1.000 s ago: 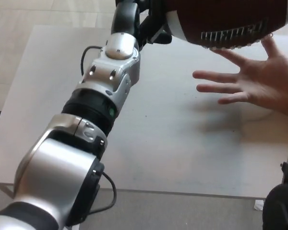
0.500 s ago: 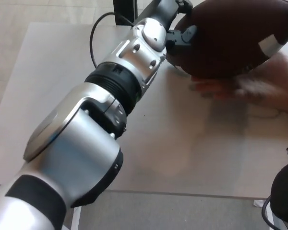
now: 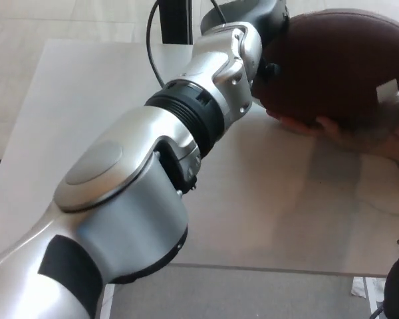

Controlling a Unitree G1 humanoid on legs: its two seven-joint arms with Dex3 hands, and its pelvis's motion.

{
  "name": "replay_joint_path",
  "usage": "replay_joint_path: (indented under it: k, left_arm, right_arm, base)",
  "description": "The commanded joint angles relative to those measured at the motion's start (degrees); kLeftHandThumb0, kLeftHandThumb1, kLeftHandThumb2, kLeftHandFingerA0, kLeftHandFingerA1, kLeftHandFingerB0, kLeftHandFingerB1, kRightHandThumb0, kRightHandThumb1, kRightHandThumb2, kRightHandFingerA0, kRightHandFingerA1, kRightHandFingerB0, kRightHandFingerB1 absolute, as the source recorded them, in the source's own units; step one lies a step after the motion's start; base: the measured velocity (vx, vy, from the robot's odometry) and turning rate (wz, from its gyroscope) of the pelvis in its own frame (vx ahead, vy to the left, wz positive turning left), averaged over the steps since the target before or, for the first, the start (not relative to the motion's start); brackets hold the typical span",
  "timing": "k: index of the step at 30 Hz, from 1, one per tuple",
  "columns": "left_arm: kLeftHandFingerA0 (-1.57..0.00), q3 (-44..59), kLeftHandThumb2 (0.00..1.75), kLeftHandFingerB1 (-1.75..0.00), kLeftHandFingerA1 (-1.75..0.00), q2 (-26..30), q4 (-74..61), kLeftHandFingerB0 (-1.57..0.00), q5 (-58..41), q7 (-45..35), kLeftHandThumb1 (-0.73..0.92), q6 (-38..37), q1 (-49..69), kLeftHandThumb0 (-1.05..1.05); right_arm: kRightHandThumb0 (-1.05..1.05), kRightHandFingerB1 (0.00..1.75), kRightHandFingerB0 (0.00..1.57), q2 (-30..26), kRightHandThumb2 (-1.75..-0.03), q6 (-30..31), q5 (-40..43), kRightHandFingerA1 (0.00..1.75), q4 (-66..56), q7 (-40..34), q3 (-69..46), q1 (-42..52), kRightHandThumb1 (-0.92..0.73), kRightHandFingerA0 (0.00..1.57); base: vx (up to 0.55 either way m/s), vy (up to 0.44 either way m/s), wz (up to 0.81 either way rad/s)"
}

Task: The robot uses both its hands to grab the left and right ends of a football kept in the middle of the desk infront of it, lifts it up and places it in the palm of a person

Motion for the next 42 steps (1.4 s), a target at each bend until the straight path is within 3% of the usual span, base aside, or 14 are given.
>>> replay_joint_path:
  k: [1, 13, 18, 19, 20, 23, 26, 28, 30, 34, 35, 36, 41, 42]
  left_arm:
    - [-0.59, -2.16, 0.62, -0.54, -1.48, -1.96, 1.54, -0.42, 8.26, -9.36, 0.67, 1.09, 3.13, -0.25]
    - [-0.65, 4.03, 0.59, -1.01, -1.62, 0.55, -1.60, -0.60, 9.89, -3.69, 0.72, -1.81, 4.89, -0.20]
    - [-0.53, 15.81, 0.61, -0.44, -0.73, 7.03, -11.47, -0.42, 6.02, -2.73, 0.76, -3.94, 9.27, -0.32]
    - [-0.52, 20.08, 0.61, -0.39, -0.61, 10.36, -17.19, -0.33, 3.38, -4.07, 0.76, -4.54, 12.15, -0.37]
    - [-0.66, 22.26, 0.62, -0.43, -0.81, 12.80, -21.64, -0.33, 2.79, -3.91, 0.74, -7.17, 15.09, -0.36]
    - [-0.67, 26.29, 0.61, -0.46, -0.95, 17.90, -31.70, -0.35, 2.03, -5.51, 0.73, -7.60, 20.82, -0.37]
    - [-0.60, 29.89, 0.60, -0.48, -0.95, 22.37, -40.76, -0.38, 1.47, -7.79, 0.71, -5.52, 25.74, -0.37]
    - [-0.62, 35.16, 0.59, -0.48, -1.03, 26.97, -48.76, -0.36, -0.45, -7.43, 0.69, -7.90, 32.01, -0.36]
    - [-0.55, 44.06, 0.60, -0.46, -1.02, 26.53, -59.54, -0.30, -6.54, -6.55, 0.67, -5.51, 39.21, -0.53]
    - [-0.45, 54.83, 0.62, -0.38, -1.00, 25.50, -79.60, -0.24, -13.52, -7.82, 0.73, -1.53, 51.33, -0.62]
    - [-0.43, 62.39, 0.63, -0.41, -0.95, 25.24, -91.56, -0.18, -19.88, -9.94, 0.76, -0.90, 60.21, -0.76]
    - [-0.40, 70.75, 0.65, -0.40, -0.91, 25.12, -102.25, -0.17, -25.74, -12.92, 0.82, -2.31, 72.20, -0.77]
    - [-0.44, 86.34, 0.64, -0.32, -0.69, 21.74, -111.58, -0.21, -34.53, -15.33, 0.81, -4.99, 92.07, -0.71]
    - [-0.45, 90.94, 1.00, -0.47, -0.68, 20.59, -112.19, -0.16, -35.81, -15.75, 0.63, -7.27, 97.10, -0.73]
  right_arm:
    - [-0.33, 1.17, 0.82, -1.64, -0.95, -4.08, -4.33, 1.42, 4.92, -3.24, 3.03, 6.27, -0.58, 1.25]
    - [-0.15, 0.83, 0.72, -11.23, -0.81, -9.38, -7.91, 1.49, 5.89, -3.16, 8.90, 5.03, -0.73, 1.01]
    - [-0.60, 0.30, 0.20, -17.15, -0.64, -0.12, -6.55, 0.57, -5.79, 2.32, 11.24, 6.15, -0.79, 0.65]
    - [-0.71, 0.19, 0.00, -20.66, -1.04, 4.08, -6.21, 0.55, -11.22, 6.60, 12.76, 7.70, -0.69, 0.19]
    - [-0.74, 0.24, 0.01, -22.21, -0.65, 6.85, -5.84, 0.50, -15.08, 6.48, 12.80, 8.51, -0.85, 0.26]
    - [-0.90, 0.09, 0.00, -25.88, -1.07, 10.23, -2.40, 0.40, -23.23, 9.36, 11.19, 10.88, -0.74, 0.02]
    - [-0.92, 0.12, 0.00, -29.46, -1.10, 15.85, -0.86, 0.22, -32.45, 10.15, 10.05, 14.00, -0.74, 0.01]
    - [-0.91, 0.10, 0.02, -33.22, -0.82, 21.60, 2.48, 1.19, -43.01, 12.33, 7.98, 19.18, -0.75, 0.68]
    - [-0.91, 0.04, 0.00, -33.74, -1.04, 24.85, 8.82, 0.41, -52.38, 13.62, 3.86, 24.77, -0.75, 0.03]
    - [-0.85, 0.24, 0.00, -31.22, -0.66, 26.00, 16.79, 0.57, -64.51, 12.26, -2.82, 33.86, -0.84, 0.36]
    - [-0.38, 0.50, 0.00, -28.18, -1.06, 20.76, 14.04, 0.49, -72.61, 13.93, -4.95, 43.50, -0.46, 0.01]
    - [-0.76, 0.27, 0.18, -24.85, -0.67, 18.26, 14.90, 1.00, -80.29, 16.50, -9.32, 54.60, -0.87, 0.67]
    - [-0.77, 0.43, 0.18, -14.93, -0.98, 5.83, 16.32, 0.97, -83.37, 24.26, -15.69, 72.50, -0.65, 0.60]
    - [-0.75, 0.31, 0.27, -11.53, -0.64, 3.60, 16.90, 0.55, -84.15, 25.24, -17.45, 77.27, -0.78, 0.35]
  base:
    - [0.00, 0.000, 0.00]
    - [0.00, 0.000, 0.00]
    - [0.00, 0.000, 0.00]
    - [0.00, 0.000, 0.00]
    - [0.00, 0.000, 0.00]
    - [0.00, 0.000, 0.00]
    - [0.00, 0.000, 0.00]
    - [0.00, 0.000, 0.00]
    - [0.00, 0.000, 0.00]
    - [0.00, 0.000, 0.00]
    - [0.00, 0.000, 0.00]
    - [0.00, 0.000, 0.00]
    - [0.00, 0.000, 0.00]
    - [0.00, 0.000, 0.00]
